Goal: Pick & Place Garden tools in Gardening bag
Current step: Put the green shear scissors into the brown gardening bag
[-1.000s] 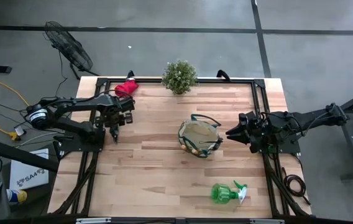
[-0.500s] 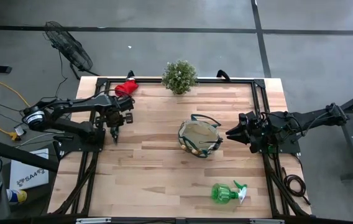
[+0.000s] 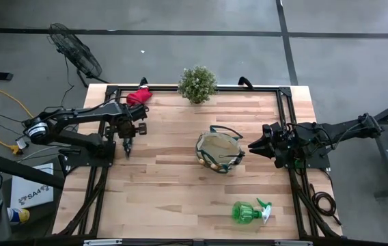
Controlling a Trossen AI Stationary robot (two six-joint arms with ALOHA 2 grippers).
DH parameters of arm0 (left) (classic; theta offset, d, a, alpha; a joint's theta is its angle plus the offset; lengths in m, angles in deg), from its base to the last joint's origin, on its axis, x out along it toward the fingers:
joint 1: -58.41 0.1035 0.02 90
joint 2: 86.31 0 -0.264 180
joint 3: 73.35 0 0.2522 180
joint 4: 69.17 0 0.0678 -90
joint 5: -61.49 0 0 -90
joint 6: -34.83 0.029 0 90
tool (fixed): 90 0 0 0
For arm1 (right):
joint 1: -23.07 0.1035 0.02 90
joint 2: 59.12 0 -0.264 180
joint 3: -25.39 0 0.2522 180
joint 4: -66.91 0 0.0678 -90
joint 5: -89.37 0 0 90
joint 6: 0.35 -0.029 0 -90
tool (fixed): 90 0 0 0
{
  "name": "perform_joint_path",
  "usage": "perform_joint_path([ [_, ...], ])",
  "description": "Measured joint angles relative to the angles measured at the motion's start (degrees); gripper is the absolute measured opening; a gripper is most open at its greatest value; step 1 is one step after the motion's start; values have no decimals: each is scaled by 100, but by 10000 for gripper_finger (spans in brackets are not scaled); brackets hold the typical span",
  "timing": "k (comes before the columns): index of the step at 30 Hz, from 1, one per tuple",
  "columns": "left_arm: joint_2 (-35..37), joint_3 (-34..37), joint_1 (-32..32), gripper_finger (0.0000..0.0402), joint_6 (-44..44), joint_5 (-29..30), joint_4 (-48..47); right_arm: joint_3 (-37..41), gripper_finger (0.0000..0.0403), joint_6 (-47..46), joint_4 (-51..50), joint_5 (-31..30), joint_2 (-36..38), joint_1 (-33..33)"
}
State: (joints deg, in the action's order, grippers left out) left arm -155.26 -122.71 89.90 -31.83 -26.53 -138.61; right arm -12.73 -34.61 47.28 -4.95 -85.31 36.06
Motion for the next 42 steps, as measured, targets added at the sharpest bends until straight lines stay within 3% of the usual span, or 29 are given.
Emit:
perform_joint_path([
  [20,-5,0,-163,10,121,-65,-40,-2,103,0,2,0,2,0],
  [32,-26,2,-763,57,-113,-206,-303,-1,103,-1,0,0,2,1],
  [42,-179,107,-1027,121,-274,-214,-232,-1,103,0,0,-1,0,1],
])
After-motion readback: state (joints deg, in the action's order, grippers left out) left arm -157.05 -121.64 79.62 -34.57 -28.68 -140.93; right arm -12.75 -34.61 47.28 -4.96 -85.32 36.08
